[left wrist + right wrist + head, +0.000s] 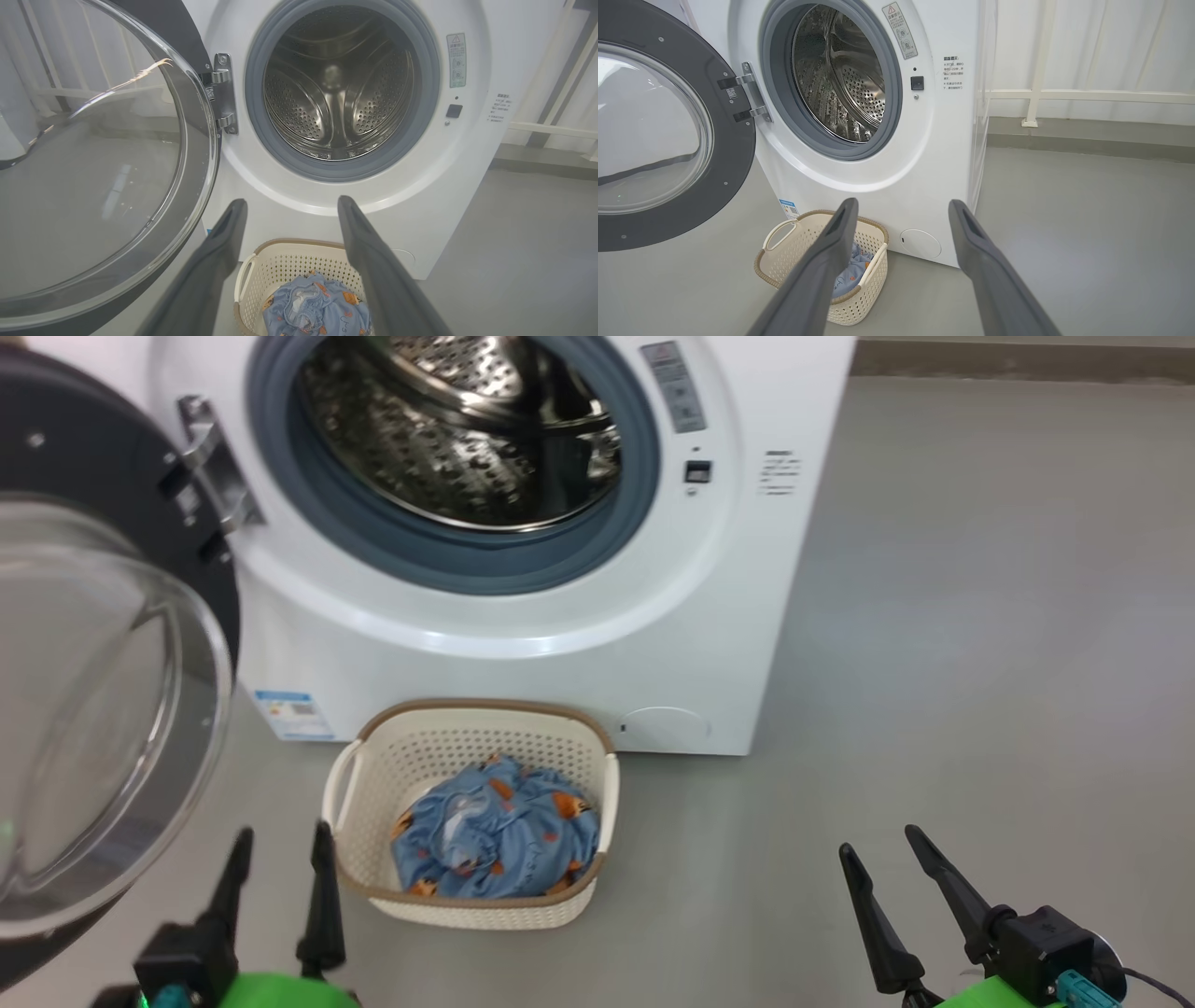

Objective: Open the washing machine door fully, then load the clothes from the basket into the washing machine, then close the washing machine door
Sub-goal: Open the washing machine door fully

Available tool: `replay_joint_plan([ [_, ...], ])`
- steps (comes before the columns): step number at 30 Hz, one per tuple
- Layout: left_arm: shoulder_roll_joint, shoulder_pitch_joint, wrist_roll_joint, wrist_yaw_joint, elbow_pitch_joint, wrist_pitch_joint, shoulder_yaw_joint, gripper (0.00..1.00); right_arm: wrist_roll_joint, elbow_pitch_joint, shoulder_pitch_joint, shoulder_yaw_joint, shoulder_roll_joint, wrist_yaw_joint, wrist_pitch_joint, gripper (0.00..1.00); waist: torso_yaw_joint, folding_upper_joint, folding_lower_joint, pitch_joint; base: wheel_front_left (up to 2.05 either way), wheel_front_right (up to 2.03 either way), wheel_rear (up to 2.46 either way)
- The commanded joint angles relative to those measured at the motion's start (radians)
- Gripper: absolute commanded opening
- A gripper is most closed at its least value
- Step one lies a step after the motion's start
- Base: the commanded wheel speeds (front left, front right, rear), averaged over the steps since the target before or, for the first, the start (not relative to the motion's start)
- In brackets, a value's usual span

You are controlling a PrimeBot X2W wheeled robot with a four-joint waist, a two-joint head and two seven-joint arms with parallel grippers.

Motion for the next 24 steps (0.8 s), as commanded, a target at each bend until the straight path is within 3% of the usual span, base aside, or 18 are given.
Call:
replay_joint_plan([
  [1, 0.022, -0.003, 0.011, -0.003, -0.027, -0.012, 0.025, 1.00, -0.007, -0.028, -0.025, 0.028, -0.007, 0.002, -0.012, 1.00, -0.047, 0.0000, 0.0000, -0.028, 0.00, 0.00, 0.00],
  [11, 0.022, 0.107, -0.018, 0.003, -0.086, -0.014, 0.007, 1.00, -0.030, -0.047, 0.001, 0.014, -0.015, 0.002, -0.012, 1.00, -0.121, 0.0000, 0.0000, -0.034, 0.00, 0.00, 0.00],
  [24, 0.022, 0.195, -0.061, 0.028, -0.136, -0.015, 0.062, 1.00, -0.048, -0.072, 0.024, -0.026, 0.004, 0.002, -0.012, 1.00, -0.175, 0.0000, 0.0000, -0.054, 0.00, 0.00, 0.00],
])
